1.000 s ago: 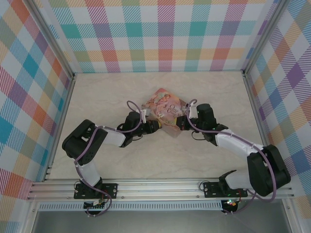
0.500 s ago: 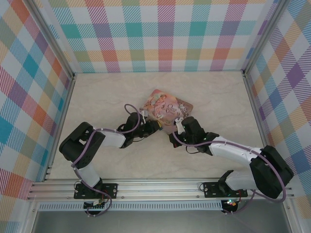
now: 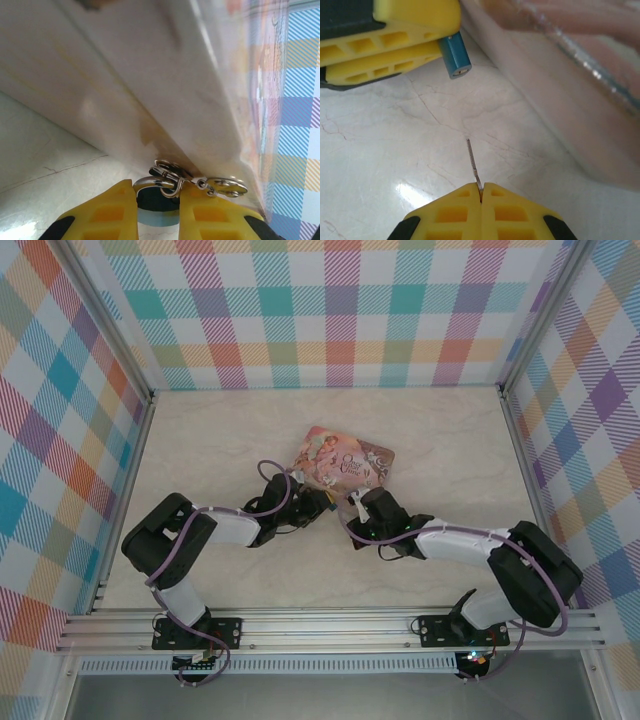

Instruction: Unlock the padlock with the key

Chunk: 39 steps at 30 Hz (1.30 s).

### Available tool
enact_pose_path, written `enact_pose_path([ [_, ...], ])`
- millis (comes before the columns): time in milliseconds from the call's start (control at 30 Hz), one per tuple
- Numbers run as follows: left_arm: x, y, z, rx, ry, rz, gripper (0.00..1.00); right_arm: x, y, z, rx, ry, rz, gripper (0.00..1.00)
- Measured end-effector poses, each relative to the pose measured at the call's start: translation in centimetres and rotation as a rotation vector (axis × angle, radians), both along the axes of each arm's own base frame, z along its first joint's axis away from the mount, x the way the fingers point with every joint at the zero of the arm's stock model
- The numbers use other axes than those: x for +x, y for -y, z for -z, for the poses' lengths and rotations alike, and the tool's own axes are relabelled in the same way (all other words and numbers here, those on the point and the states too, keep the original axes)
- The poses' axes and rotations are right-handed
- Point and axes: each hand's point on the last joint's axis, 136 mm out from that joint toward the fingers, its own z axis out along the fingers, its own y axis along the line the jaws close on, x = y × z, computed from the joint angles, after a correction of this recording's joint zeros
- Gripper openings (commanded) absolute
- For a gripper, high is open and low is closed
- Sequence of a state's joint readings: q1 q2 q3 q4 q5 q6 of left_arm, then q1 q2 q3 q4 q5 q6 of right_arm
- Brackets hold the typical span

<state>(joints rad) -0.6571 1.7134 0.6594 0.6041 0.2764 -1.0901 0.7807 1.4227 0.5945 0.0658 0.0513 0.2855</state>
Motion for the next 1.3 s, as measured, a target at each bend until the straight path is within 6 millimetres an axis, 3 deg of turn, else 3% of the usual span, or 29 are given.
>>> enact_pose_path([
  [867, -0.1, 0.2, -0.1, -0.019, -0.028, -0.025, 0.09, 2.5, -1.6, -0.5, 0.019, 0.104, 0.001, 0.05],
  [1300, 0.0, 0.1, -0.1, -0.020, -0.029, -0.035, 0.08, 2.9, -2.0, -0.4, 0.023, 0.107, 0.002, 0.05],
])
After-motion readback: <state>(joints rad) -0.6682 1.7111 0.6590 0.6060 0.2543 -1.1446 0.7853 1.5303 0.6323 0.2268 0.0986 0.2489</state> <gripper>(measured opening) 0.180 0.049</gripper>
